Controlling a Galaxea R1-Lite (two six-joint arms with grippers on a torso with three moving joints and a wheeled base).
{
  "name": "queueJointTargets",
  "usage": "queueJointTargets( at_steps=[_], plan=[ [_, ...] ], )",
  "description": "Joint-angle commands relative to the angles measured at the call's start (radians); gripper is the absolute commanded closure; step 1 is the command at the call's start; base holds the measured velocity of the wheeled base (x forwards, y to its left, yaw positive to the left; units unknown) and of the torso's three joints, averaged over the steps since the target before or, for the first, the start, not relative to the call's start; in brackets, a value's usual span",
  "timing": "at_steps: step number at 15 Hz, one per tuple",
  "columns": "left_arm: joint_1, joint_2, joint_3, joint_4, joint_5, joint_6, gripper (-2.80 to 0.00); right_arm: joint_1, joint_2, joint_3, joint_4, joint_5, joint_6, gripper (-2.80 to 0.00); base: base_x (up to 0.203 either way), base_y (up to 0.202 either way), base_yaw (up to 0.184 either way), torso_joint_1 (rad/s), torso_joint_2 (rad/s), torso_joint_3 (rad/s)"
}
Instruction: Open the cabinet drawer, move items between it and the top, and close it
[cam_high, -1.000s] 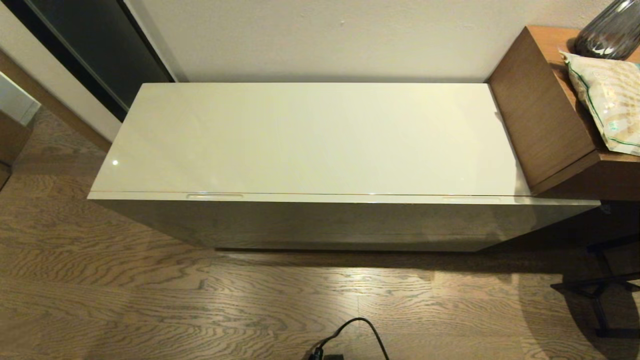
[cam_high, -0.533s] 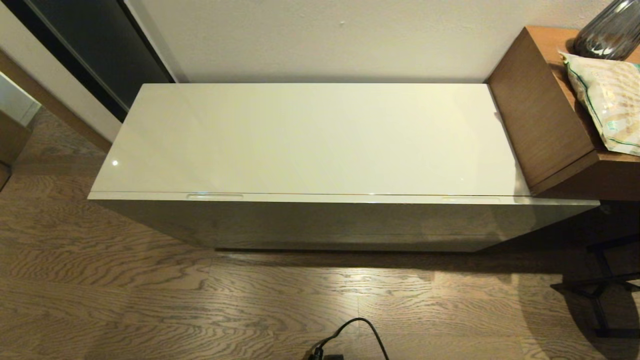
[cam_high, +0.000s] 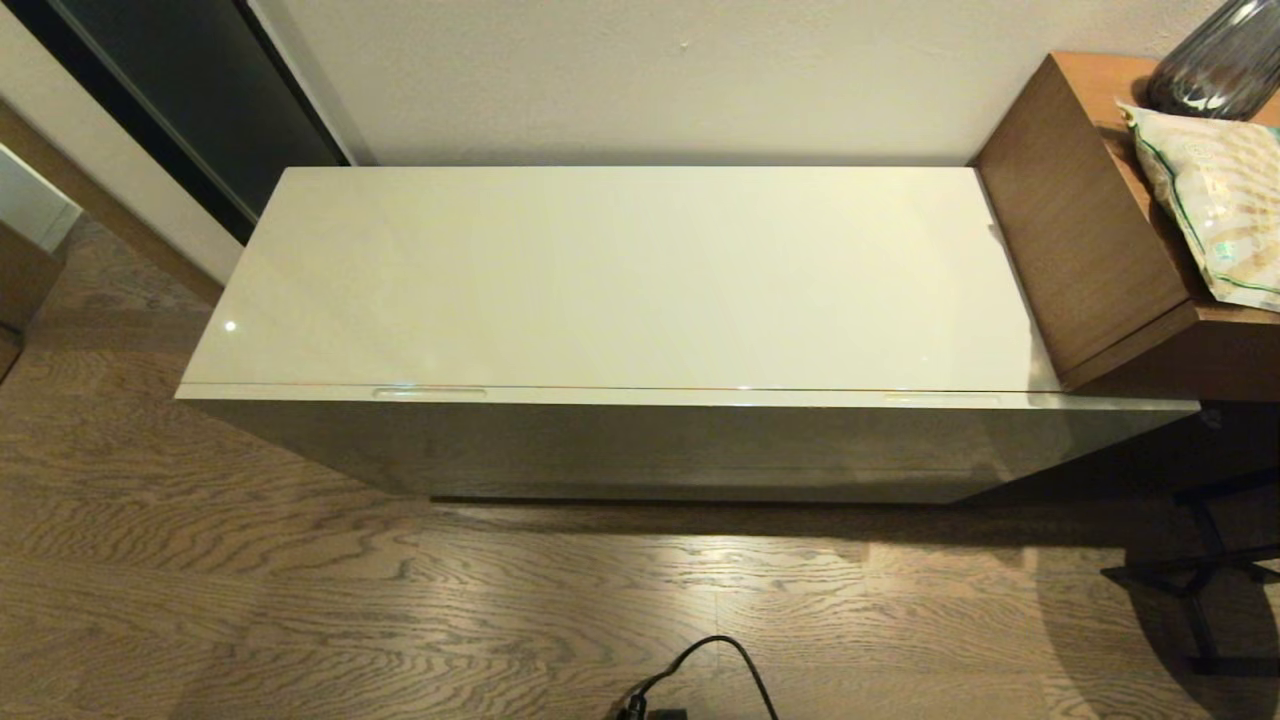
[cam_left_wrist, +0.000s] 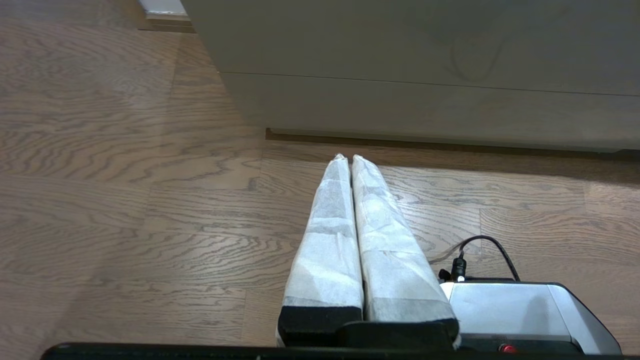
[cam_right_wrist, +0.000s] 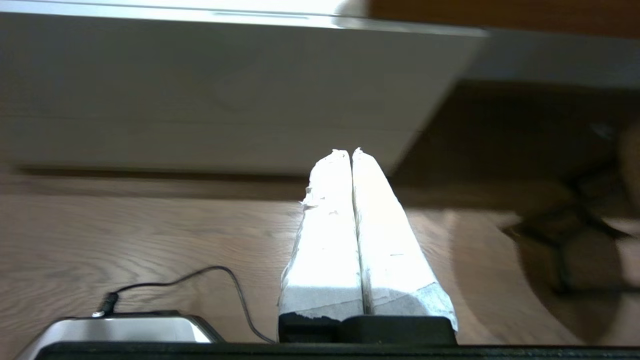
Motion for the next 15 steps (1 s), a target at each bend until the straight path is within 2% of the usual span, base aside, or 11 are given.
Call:
queueJointTargets(
  at_steps=[1,5,15],
  plan=[
    [0.000,0.001,0.000,0.000,0.001,-0.001,0.00,0.000,0.003,0.013,0.104,0.038,0.026,0.00,0.000,0.000,0.000,0.000,0.00,0.000],
    [0.000,0.001,0.000,0.000,0.001,-0.001,0.00,0.000,0.002,0.026,0.052,0.041,0.027,0.00,0.000,0.000,0.000,0.000,0.00,0.000],
    [0.000,0.001,0.000,0.000,0.001,-0.001,0.00,0.000,0.002,0.026,0.049,0.040,0.038,0.00,0.000,0.000,0.000,0.000,0.00,0.000]
  ],
)
